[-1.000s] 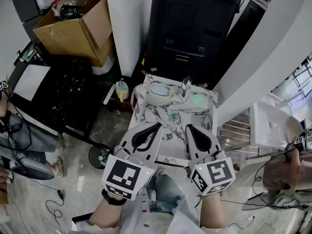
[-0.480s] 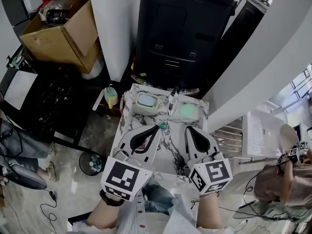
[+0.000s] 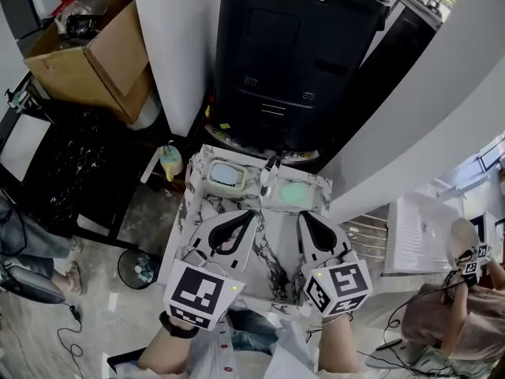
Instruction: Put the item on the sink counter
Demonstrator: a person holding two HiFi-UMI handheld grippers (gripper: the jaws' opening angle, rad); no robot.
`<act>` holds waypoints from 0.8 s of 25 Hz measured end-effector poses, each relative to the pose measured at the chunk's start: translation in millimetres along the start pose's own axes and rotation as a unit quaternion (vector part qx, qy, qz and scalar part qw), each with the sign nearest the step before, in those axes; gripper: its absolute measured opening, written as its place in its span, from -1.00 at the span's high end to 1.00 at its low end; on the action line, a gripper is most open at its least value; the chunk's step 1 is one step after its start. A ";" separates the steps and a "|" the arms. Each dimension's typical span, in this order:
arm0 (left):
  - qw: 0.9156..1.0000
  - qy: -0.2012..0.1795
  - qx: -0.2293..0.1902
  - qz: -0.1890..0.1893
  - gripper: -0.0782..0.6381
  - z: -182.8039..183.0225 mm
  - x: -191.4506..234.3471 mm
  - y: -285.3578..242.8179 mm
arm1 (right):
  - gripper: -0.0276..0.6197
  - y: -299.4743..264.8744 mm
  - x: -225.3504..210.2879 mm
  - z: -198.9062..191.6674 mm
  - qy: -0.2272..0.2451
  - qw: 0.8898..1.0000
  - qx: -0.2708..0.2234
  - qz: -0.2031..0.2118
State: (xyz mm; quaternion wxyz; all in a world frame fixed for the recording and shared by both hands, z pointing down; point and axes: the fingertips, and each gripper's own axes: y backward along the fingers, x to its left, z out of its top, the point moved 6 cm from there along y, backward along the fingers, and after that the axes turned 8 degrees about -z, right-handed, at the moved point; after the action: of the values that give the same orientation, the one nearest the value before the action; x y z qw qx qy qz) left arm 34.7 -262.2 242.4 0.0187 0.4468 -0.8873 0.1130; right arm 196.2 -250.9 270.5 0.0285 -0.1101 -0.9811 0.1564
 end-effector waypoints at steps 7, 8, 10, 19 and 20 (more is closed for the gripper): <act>1.000 0.004 0.014 -0.006 0.73 -5.5 6.7 -16.9 | 0.88 -23.1 -19.8 -9.5 0.029 0.999 0.019 0.006; 1.000 0.005 0.016 -0.006 0.73 -6.1 8.4 -18.6 | 0.88 -27.4 -22.5 -11.3 0.035 0.999 0.024 0.009; 1.000 0.008 0.022 -0.006 0.73 -8.9 11.9 -21.1 | 0.88 -34.9 -27.1 -15.4 0.044 0.998 0.032 0.013; 0.998 0.028 0.053 0.004 0.73 -38.3 23.8 -43.0 | 0.86 -65.8 -44.0 -43.8 0.050 0.996 0.066 0.023; 0.998 0.032 0.055 0.006 0.73 -41.7 24.7 -45.2 | 0.85 -69.7 -45.3 -47.5 0.057 0.996 0.069 0.026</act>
State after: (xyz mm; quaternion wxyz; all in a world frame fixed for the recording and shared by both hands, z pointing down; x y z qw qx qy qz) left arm 53.1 -298.6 294.6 0.0213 0.4378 -0.8814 0.1762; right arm 230.2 -311.4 336.5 0.0882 -0.1417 -0.9617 0.2176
